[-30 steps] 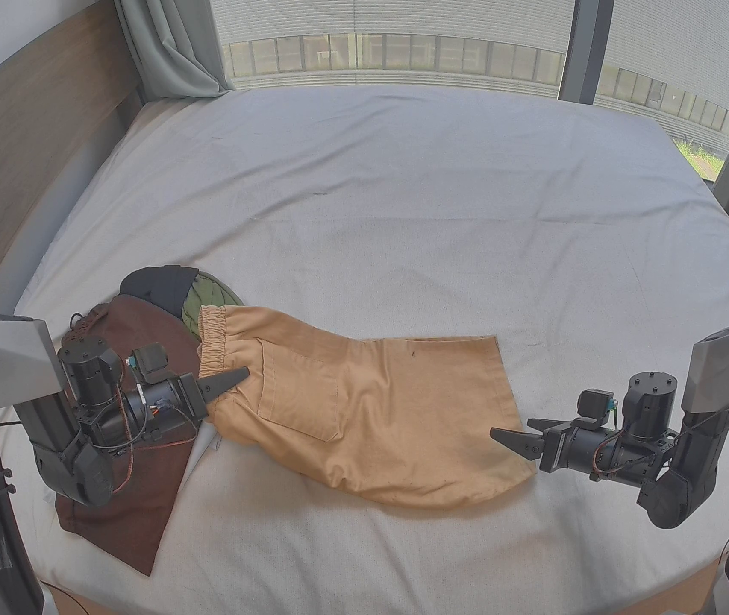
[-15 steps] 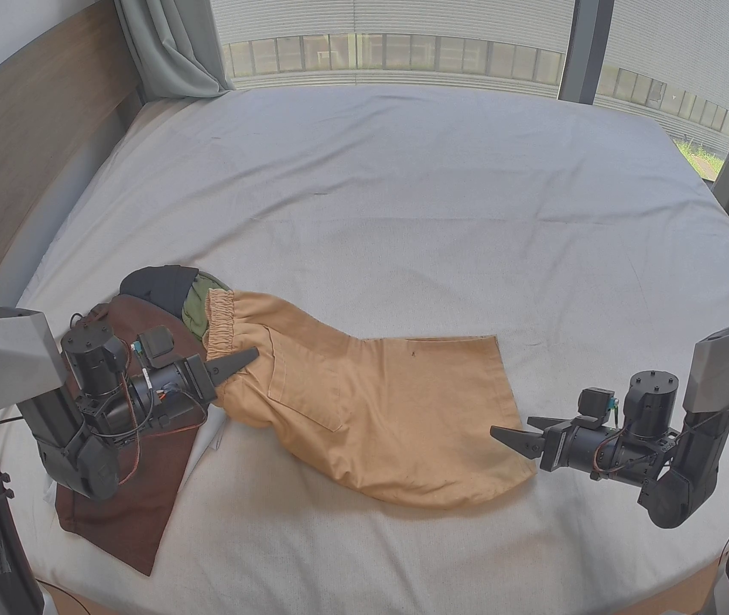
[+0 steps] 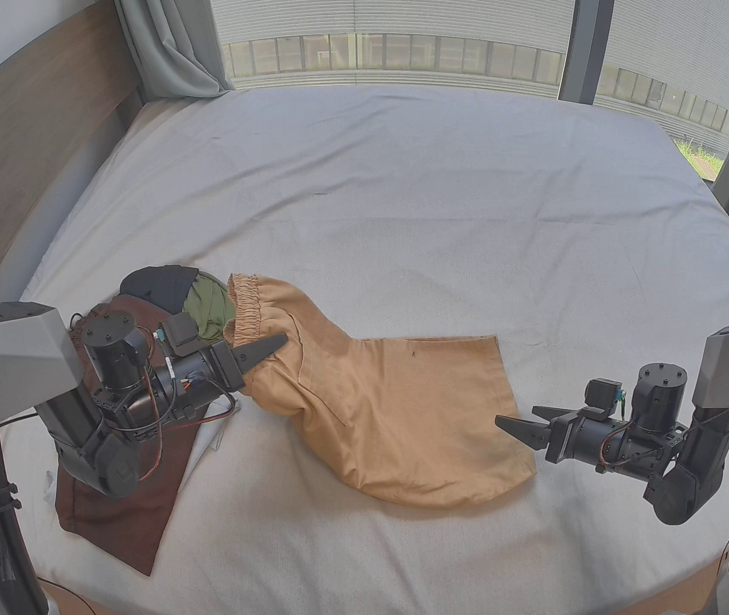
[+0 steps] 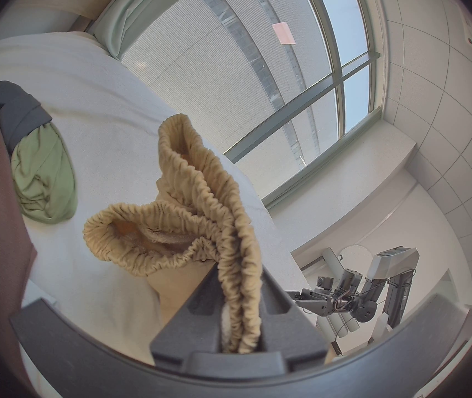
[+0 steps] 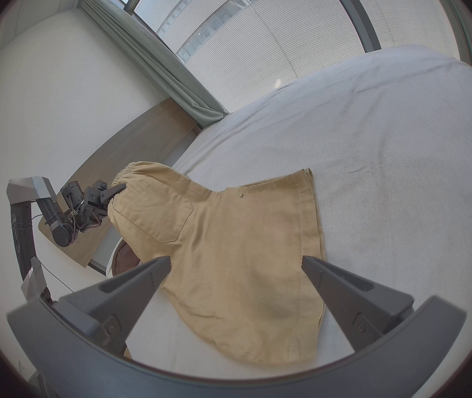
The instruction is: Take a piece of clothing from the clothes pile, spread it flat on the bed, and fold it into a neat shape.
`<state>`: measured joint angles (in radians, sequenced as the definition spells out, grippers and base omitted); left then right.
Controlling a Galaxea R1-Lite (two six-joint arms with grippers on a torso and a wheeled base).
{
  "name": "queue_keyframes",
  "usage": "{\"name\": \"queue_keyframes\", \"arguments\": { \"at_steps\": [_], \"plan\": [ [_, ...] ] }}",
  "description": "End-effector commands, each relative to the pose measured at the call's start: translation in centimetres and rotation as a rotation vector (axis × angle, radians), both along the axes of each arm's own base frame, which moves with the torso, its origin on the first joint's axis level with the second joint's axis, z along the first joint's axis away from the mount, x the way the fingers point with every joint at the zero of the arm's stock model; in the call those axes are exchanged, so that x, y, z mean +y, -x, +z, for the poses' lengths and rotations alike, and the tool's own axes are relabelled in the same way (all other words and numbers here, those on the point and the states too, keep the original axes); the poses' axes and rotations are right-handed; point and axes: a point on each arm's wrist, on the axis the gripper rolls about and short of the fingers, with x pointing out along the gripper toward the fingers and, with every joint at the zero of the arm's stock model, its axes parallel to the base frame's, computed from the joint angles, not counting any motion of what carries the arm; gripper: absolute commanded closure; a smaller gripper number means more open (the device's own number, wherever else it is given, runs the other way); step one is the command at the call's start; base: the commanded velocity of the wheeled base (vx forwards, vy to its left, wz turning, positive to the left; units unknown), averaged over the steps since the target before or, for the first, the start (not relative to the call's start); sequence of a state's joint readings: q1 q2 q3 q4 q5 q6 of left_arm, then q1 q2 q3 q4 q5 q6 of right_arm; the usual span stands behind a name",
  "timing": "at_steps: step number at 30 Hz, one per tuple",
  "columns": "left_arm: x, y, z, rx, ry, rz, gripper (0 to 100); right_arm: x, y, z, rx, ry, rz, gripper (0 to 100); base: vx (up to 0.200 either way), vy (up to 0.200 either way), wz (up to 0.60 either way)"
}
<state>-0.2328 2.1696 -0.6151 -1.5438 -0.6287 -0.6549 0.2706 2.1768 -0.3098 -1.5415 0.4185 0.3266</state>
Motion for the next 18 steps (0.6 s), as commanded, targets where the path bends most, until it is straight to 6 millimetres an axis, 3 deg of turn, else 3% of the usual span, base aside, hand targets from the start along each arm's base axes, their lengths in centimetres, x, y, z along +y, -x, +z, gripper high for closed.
{"name": "queue_keyframes", "arguments": {
  "at_steps": [1,18],
  "plan": [
    [-1.2,0.0,0.2,-0.012,0.003,-0.03,100,-0.1,0.0,0.4,-0.015,-0.005,-0.001,0,0.0,0.0,0.0],
    [-4.4,-0.3,-0.3,-0.029,0.01,-0.099,100,0.0,-0.1,0.5,-0.019,-0.006,-0.002,0,0.0,0.0,0.0]
  ]
}}
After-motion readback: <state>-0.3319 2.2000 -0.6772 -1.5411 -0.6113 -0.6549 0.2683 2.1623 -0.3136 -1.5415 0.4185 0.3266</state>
